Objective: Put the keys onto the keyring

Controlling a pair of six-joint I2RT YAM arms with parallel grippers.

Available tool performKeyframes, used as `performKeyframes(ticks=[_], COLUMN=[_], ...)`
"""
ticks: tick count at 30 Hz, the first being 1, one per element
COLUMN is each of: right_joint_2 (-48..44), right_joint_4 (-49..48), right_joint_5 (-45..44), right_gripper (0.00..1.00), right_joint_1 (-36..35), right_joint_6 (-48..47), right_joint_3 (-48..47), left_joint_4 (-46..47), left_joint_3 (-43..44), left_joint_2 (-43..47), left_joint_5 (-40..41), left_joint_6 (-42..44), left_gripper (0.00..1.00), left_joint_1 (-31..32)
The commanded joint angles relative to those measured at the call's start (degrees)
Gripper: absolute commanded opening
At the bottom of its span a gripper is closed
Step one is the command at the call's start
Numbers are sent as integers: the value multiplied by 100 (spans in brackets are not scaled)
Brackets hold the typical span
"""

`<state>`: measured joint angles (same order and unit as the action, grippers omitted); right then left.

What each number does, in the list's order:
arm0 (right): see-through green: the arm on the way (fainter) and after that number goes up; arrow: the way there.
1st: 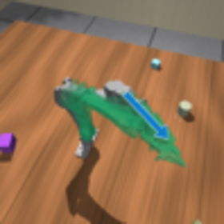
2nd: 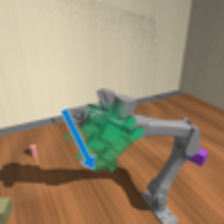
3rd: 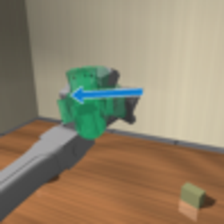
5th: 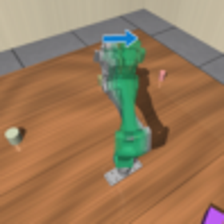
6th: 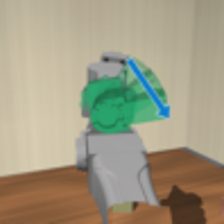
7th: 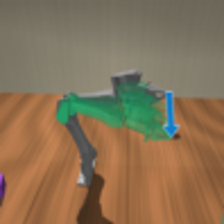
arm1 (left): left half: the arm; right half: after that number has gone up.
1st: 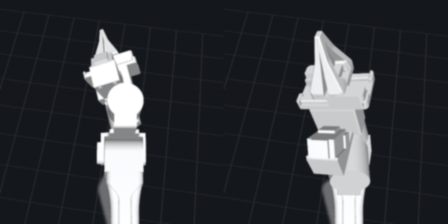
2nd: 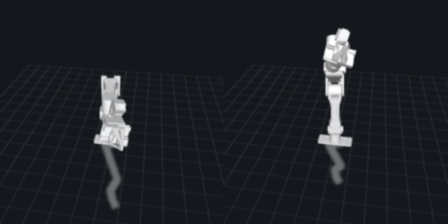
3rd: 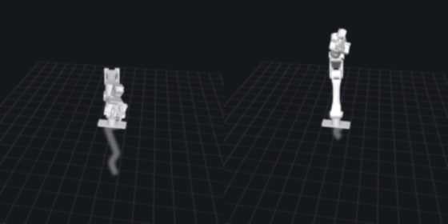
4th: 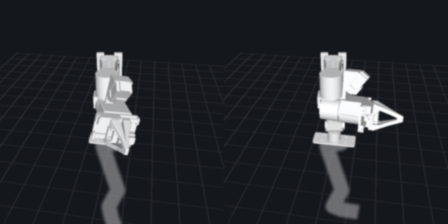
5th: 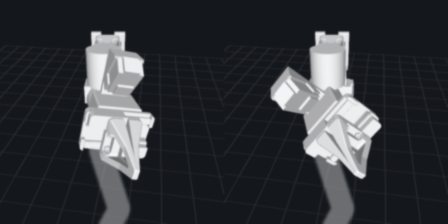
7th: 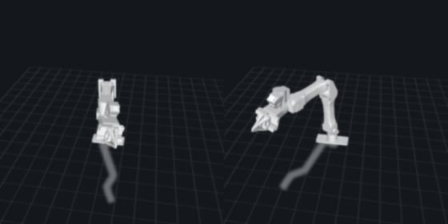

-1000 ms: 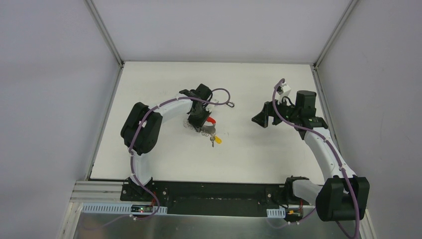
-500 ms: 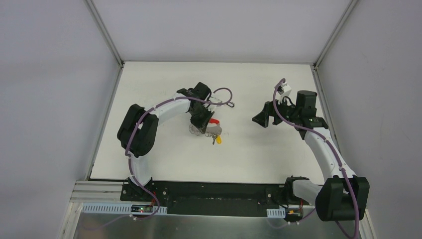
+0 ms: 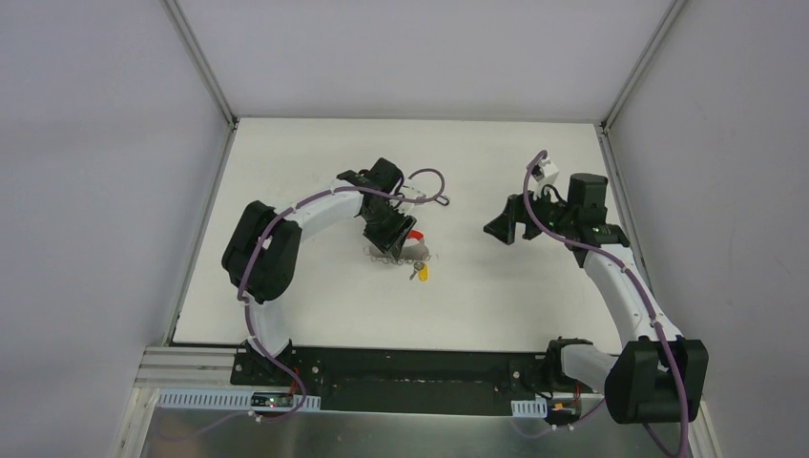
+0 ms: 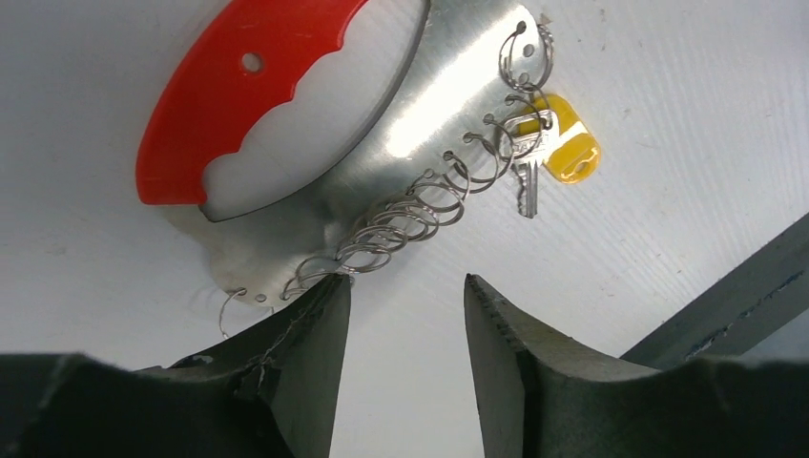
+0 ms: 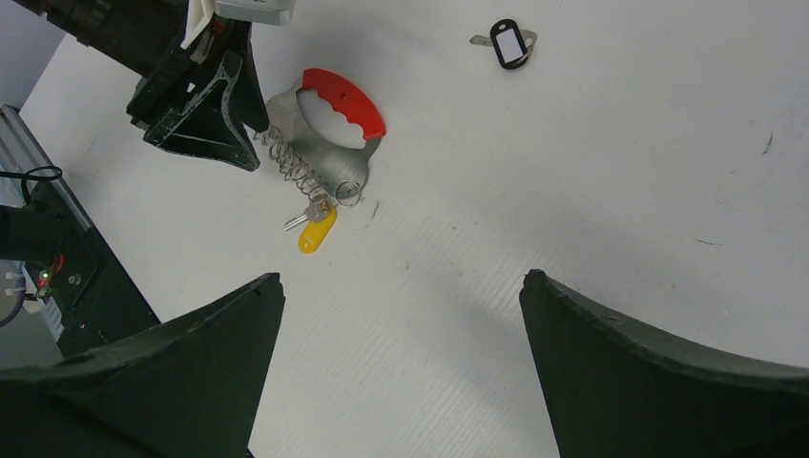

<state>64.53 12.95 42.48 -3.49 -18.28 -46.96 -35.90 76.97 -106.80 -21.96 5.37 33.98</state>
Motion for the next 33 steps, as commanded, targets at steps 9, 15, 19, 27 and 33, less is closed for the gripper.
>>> performKeyframes(ticks=[9, 15, 19, 27, 33], right_joint_2=[-66, -48, -17, 76, 102], right_joint_4=[21, 27, 28, 45, 46], right_joint_5=[107, 85, 94, 79, 59], right_gripper=[98, 98, 98, 98, 98], right_joint_1=[50, 50, 50, 50, 50], right_joint_6=[-166, -191, -200, -211, -220], right_joint_3=[37, 37, 38, 26, 29], left_joint_4=[-166, -313, -421, -489, -504], left_joint_3=[42, 71, -35, -124, -74], left_joint_2=[38, 108, 148, 122, 238], left_joint_5=[1044, 1502, 1636, 1717, 1465], left_joint_6=[-30, -23, 20, -19, -55], left_gripper=[38, 37, 37, 37, 36], left_joint_1=[47, 48, 48, -4, -198])
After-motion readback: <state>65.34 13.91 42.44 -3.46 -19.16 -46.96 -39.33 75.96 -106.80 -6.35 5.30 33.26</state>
